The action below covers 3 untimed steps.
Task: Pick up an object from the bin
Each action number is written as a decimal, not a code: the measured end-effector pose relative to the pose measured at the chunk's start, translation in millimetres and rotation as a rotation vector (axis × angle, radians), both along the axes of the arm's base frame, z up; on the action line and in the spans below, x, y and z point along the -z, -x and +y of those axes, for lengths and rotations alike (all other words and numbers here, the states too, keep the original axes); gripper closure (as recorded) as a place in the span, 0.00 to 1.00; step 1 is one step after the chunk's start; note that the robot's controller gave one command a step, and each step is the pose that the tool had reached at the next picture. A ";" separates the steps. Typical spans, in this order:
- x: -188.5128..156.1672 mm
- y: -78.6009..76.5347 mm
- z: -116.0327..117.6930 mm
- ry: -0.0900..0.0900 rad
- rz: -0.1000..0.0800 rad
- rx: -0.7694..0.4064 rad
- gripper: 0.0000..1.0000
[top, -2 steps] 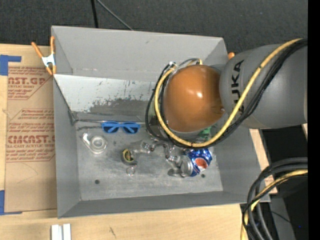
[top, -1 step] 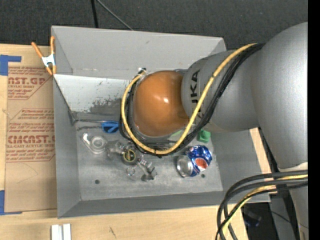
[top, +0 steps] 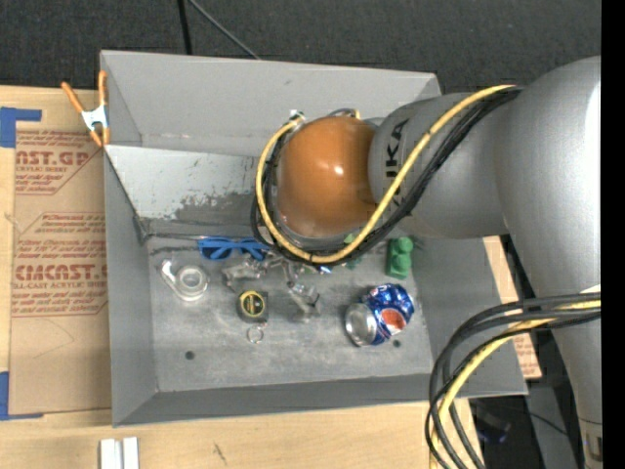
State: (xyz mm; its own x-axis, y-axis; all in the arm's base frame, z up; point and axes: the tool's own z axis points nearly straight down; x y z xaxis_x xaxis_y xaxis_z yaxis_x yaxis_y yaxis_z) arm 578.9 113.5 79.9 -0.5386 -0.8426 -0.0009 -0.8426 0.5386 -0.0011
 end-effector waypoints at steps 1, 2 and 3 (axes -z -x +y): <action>10.2 8.6 19.9 -0.003 0.000 -0.050 0.00; 8.8 7.9 19.8 -0.004 0.000 -0.049 1.00; -113.7 46.6 62.8 -0.005 -0.006 -0.098 1.00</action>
Offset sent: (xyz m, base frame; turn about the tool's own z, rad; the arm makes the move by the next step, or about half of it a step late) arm -0.0084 0.0180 -0.0099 -0.0512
